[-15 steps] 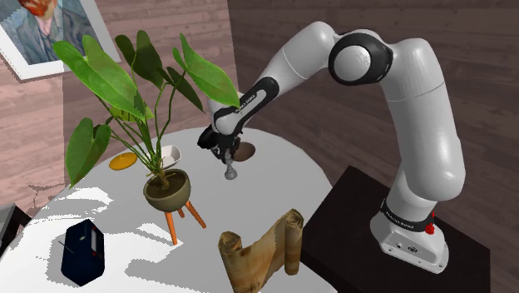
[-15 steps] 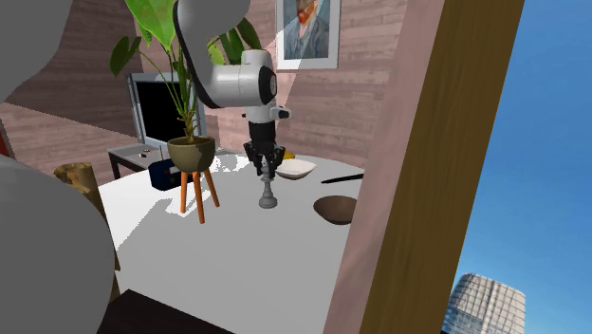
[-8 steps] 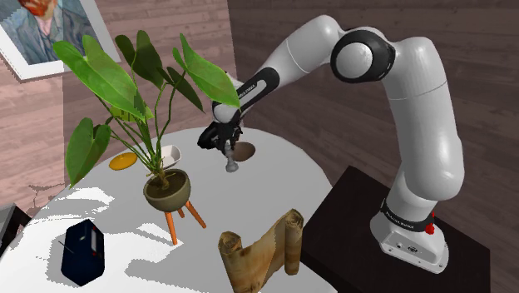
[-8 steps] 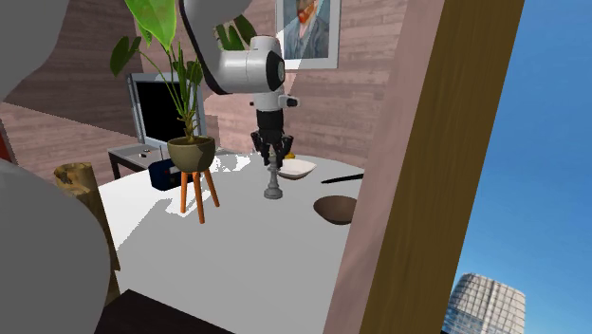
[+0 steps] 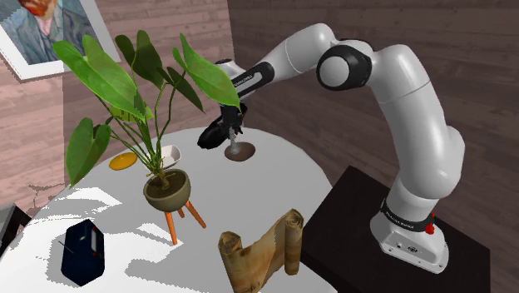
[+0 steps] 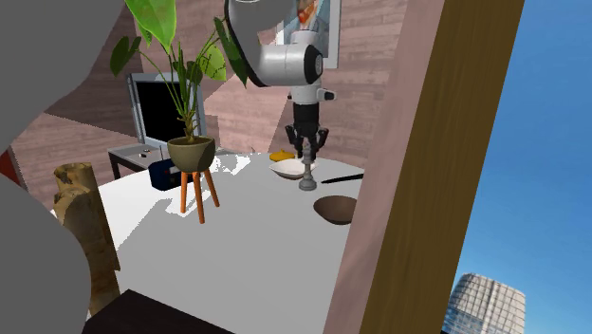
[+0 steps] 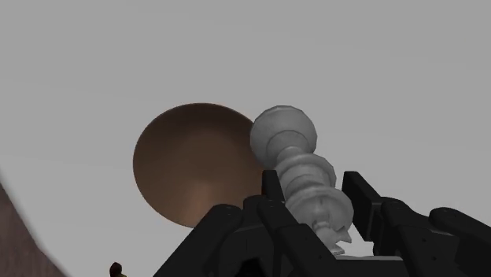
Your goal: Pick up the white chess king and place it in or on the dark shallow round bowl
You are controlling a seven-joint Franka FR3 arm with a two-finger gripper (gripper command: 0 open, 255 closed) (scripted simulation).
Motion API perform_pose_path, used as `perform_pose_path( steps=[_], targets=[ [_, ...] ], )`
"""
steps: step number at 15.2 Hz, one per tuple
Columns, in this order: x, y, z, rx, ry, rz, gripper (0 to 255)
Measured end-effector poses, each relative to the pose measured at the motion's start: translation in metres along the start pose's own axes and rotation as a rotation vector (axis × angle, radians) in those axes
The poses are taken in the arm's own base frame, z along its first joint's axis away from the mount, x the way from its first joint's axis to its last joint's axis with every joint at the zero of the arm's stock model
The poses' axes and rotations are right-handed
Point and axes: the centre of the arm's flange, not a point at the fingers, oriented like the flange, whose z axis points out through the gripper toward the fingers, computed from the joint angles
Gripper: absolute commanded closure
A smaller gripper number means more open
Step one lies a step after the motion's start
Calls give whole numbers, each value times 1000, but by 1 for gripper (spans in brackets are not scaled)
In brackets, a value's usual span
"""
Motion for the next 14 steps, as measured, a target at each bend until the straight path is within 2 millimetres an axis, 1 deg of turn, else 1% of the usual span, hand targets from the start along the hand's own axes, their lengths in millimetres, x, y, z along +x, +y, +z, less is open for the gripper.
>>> perform_pose_path(
  steps=[4,5,8,9,11,14],
  targets=[
    [34,32,-4,0,0,0,255],
    [46,42,-6,0,0,0,255],
    [74,71,-13,0,1,0,255],
    [81,78,-11,0,0,0,255],
    [86,83,-5,0,-1,-1,255],
    [86,85,9,0,-1,-1,255]
  ],
)
